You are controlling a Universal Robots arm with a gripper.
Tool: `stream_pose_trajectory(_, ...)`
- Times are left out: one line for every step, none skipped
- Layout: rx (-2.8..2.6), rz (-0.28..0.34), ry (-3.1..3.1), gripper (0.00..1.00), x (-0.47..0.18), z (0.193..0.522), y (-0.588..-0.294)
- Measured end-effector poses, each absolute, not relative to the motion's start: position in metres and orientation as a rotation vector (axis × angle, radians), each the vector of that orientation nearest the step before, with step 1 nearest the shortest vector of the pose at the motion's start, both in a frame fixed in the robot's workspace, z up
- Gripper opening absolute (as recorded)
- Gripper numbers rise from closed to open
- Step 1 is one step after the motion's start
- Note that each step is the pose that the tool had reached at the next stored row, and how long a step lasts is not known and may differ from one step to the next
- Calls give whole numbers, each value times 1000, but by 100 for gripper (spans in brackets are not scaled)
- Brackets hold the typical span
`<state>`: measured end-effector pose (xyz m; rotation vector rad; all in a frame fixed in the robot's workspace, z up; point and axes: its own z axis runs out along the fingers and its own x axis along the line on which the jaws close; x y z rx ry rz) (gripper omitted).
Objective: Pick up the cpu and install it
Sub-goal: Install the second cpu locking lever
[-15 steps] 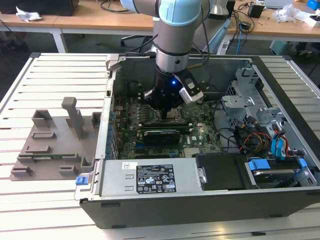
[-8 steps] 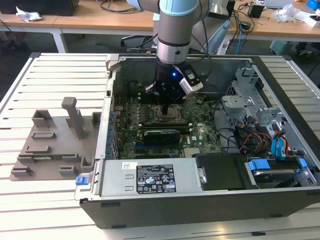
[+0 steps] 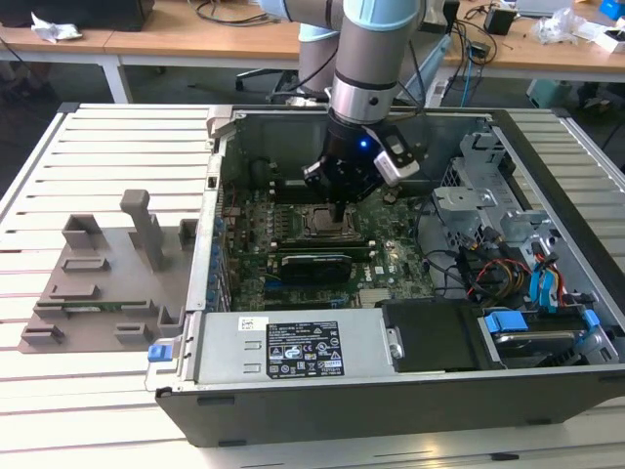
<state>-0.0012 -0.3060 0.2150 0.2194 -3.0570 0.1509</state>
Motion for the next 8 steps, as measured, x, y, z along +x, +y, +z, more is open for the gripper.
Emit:
stream_pose_trajectory(219,152,-3057,11,-1,217,-306)
stream_pose_trajectory(219,154,-3056,11,-1,219,-306)
stream_pose_trajectory(219,157,-3056,11,-1,224,-306)
stream_pose_trajectory(219,158,-3056,11,-1,227,-306)
stream_pose_trajectory(219,159,-3056,11,0,230,-306)
stream_pose_trajectory(219,160,-3056,11,0,233,-306)
stream_pose_trajectory(219,160,-3056,11,0,237,-306)
stream_pose_trajectory(219,161,-3056,11,0,242,-306)
